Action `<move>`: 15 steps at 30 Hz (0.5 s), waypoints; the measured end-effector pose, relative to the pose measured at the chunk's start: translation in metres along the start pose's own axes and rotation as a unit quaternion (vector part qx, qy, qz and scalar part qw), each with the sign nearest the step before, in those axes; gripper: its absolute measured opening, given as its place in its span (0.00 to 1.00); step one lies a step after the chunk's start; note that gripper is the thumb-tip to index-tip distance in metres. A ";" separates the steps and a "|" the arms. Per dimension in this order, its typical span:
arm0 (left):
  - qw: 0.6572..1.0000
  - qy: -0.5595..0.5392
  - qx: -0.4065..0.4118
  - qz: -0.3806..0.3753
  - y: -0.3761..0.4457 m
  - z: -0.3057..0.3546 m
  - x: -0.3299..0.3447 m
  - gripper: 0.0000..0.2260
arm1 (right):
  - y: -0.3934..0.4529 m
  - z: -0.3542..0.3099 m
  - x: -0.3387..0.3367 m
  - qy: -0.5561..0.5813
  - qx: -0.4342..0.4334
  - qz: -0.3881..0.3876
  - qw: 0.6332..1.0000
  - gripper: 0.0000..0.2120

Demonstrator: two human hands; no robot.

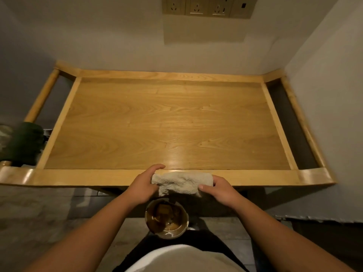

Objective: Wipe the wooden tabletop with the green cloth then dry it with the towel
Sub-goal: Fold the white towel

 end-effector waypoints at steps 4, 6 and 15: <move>0.997 0.056 -0.017 -0.056 -0.024 0.001 -0.006 0.23 | -0.017 -0.006 0.011 -0.043 -0.046 0.013 0.998 0.13; 0.995 0.046 -0.030 -0.088 -0.036 0.001 -0.002 0.15 | -0.024 -0.008 0.017 -0.067 -0.063 0.020 0.996 0.13; 0.980 0.191 -0.016 -0.054 -0.059 0.012 0.022 0.12 | -0.039 -0.025 0.005 -0.079 -0.071 0.056 0.993 0.18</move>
Point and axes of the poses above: each hand's wrist, its own y-axis towards the middle knuckle, its own x-axis out of the palm, z = x × y, the point moved 3 cm from there along y, towards the middle knuckle, and after that the axes turned 9 degrees about -y, right-handed, at the moved point
